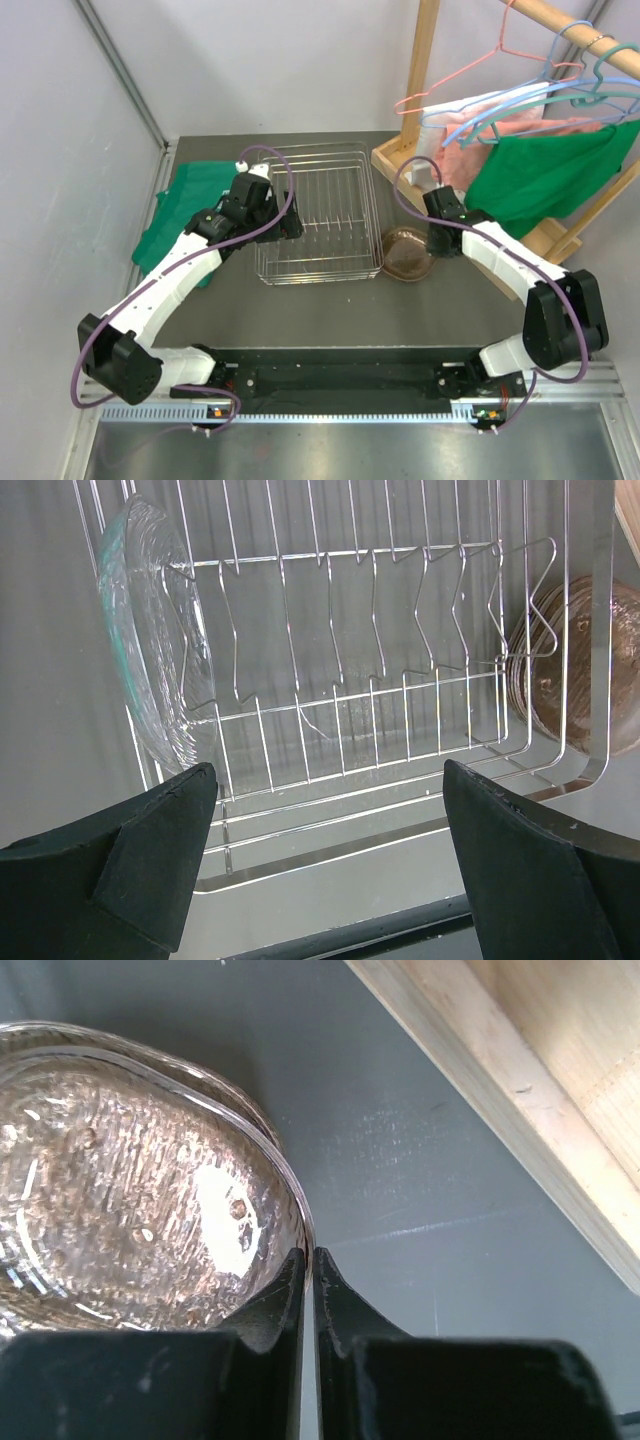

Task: Load the plates into the dish rack
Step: Pick up the plate at the center of the board.

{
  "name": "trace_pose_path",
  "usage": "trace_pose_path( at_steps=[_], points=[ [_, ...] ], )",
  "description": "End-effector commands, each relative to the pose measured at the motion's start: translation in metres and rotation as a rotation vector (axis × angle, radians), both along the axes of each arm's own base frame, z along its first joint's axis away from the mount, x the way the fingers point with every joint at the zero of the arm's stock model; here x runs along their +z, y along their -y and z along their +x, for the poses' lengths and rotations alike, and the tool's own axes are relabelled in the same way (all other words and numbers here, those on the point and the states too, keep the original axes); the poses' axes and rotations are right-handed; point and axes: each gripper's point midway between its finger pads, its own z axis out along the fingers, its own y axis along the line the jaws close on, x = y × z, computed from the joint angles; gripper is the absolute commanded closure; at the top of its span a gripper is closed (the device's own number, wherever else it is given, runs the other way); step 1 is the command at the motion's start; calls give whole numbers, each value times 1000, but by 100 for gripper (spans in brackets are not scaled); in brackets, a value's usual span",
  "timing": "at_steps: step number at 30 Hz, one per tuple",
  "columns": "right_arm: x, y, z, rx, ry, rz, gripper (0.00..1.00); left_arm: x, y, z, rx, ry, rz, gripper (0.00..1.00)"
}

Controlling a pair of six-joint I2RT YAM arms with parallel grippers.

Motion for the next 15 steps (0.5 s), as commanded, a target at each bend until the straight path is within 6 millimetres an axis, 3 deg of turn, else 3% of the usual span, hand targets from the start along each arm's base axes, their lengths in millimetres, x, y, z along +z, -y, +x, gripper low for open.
trace_pose_path(
  at_steps=[1, 15],
  points=[
    [5, -9, 9, 31, 10, -17, 100, 9, 2, 8, 4, 41, -15, 1],
    [8, -5, 11, 46, -2, -92, 100, 6, 3, 9, -2, 35, -14, 1]
  ],
)
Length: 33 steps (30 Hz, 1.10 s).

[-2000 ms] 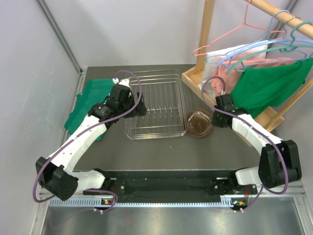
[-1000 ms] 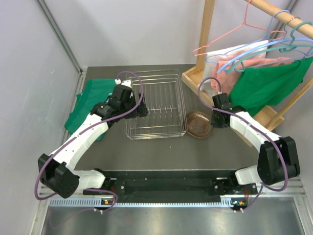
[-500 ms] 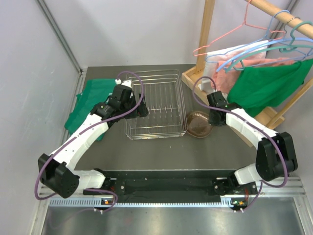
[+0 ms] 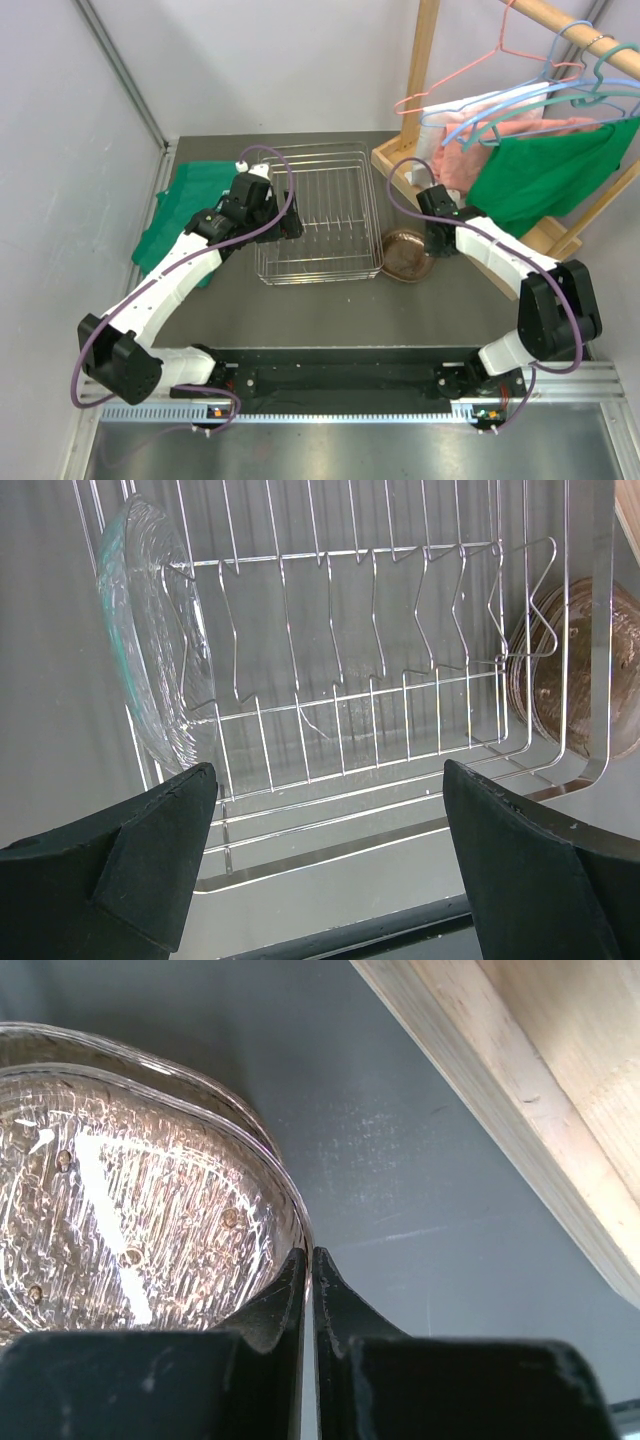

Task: Load the plates into the dish rack
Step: Pick up the plate at the center of the board.

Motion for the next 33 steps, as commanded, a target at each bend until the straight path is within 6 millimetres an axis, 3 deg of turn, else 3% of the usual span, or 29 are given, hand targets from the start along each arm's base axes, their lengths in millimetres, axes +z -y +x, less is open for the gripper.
trace_pose_path(
  at_steps=[1, 6, 12, 20, 22, 31, 33],
  points=[
    [18, -2, 8, 27, 41, -53, 100, 6, 3, 9, 1, 35, -13, 1],
    [30, 2, 11, 27, 74, -122, 100, 6, 4, 10, 0, 36, -15, 1],
    [46, -2, 14, 27, 170, -77, 100, 7, 2, 10, 3, 40, -7, 1],
    [22, -9, 13, 66, 68, -80, 100, 7, 2, 10, 6, 38, -8, 1],
    [21, -10, 13, 62, 71, -74, 95, 8, 1, 10, 9, 40, -7, 1],
    [24, -11, 15, 67, 73, -75, 93, 6, 0, 10, 12, 37, -4, 1],
    [23, -12, 15, 72, 63, -72, 85, 8, 1, 10, 8, 41, -7, 1]
  ],
)
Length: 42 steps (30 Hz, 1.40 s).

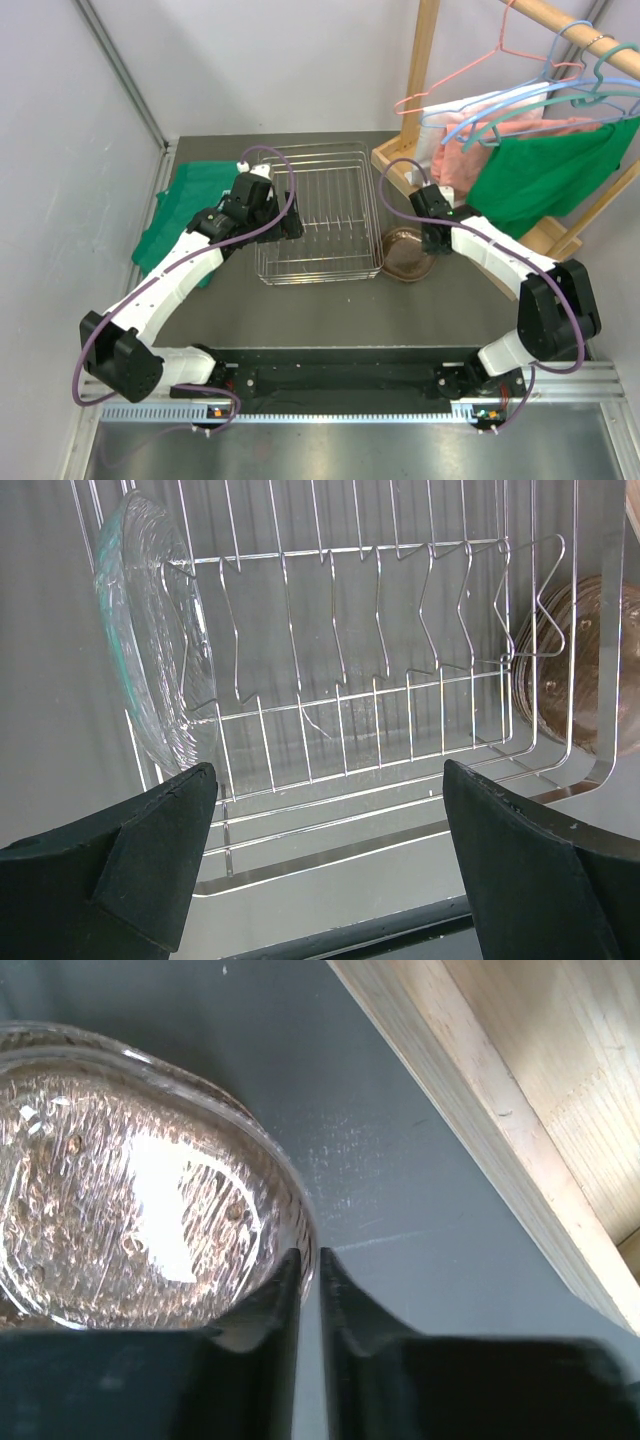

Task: Load the plates into the dish rack
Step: Pick up the plate at the center of the board.

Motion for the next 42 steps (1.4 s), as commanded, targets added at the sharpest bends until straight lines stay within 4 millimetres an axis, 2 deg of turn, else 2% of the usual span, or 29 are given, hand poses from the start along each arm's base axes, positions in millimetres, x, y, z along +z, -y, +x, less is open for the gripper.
trace_pose_path(
  at_steps=[1, 14, 21, 26, 30, 33, 42],
  points=[
    [12, -13, 12, 29, 30, 25, 85, 11, 0, 9, 10, 50, -14, 1],
    [-4, -29, 4, 24, -28, 120, 81, 9, -1, 7, 9, 45, -10, 1],
    [-13, -28, 0, 4, -55, 111, 85, 9, -4, 6, 12, 49, -6, 1],
    [-10, -25, -1, 0, -54, 95, 83, 9, -3, 5, 7, 47, -8, 1],
    [3, -21, -2, -11, -15, 97, 80, 9, -3, 3, 8, 47, -9, 1],
    [6, -20, -3, -18, 1, 103, 79, 9, -4, 3, 12, 48, -8, 1],
    [-16, -22, -6, -35, -55, 101, 79, 11, -3, 3, 6, 46, -15, 1]
  ],
)
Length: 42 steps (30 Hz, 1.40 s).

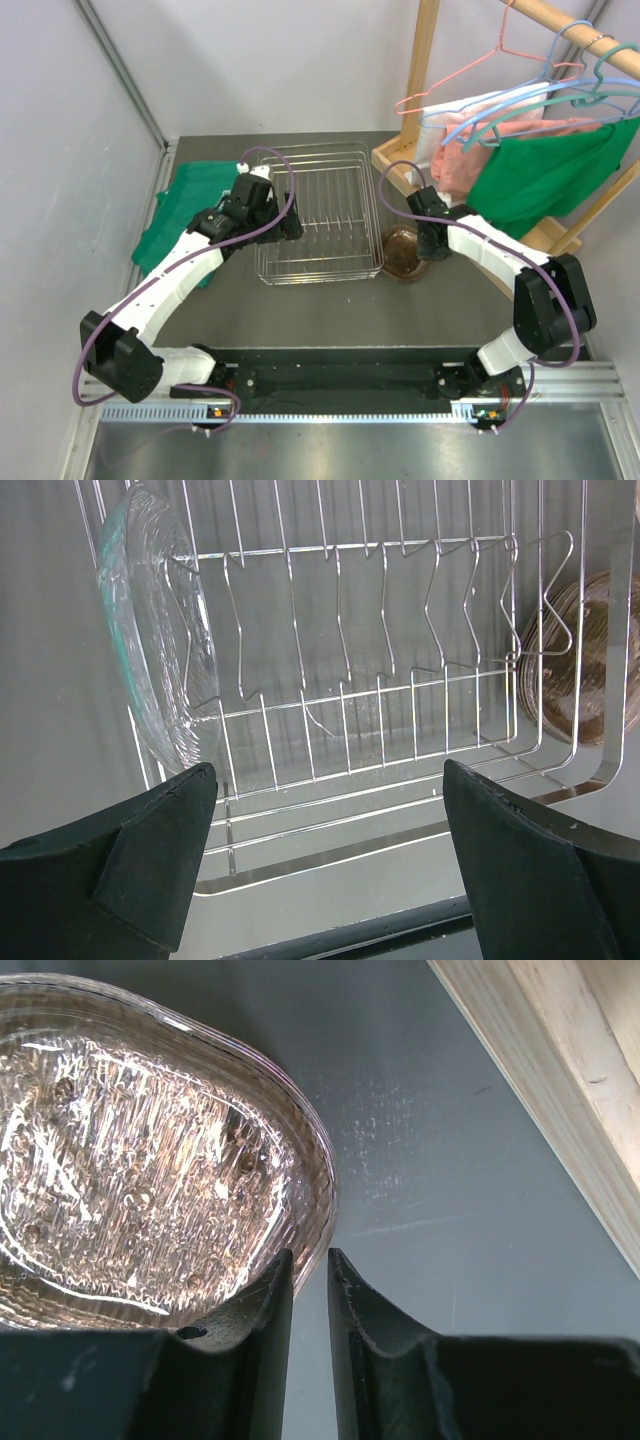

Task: Load the plates into the dish rack
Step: Pick up the plate at the center of the board.

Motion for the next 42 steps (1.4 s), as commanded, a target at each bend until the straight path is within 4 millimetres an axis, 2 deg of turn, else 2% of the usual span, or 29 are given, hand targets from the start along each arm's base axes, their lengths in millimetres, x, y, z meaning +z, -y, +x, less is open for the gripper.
trace_pose_path(
  at_steps=[1, 16, 24, 31, 36, 39, 40, 42],
  points=[
    [-1, -5, 3, -15, 15, 8, 79, 13, -1, 3, 1, 52, -18, 1],
    [-11, -5, -1, -53, 11, 24, 83, 10, -4, 2, 10, 48, -10, 1],
    [1, 0, 0, -40, 27, -3, 84, 9, -2, 2, 9, 42, -13, 1],
    [2, 2, 0, -30, 22, -21, 97, 7, -2, 2, 5, 37, -13, 1],
    [10, 5, 2, -34, 31, -43, 98, 6, -1, 3, 2, 36, -12, 1],
    [18, 10, 5, -39, 52, -64, 94, 6, 0, 3, 0, 34, -13, 1],
    [21, 11, 6, -42, 61, -69, 97, 5, -1, 3, 1, 30, -10, 1],
    [24, 12, 7, -43, 73, -76, 97, 5, 0, 2, -1, 30, -13, 1]
  ],
)
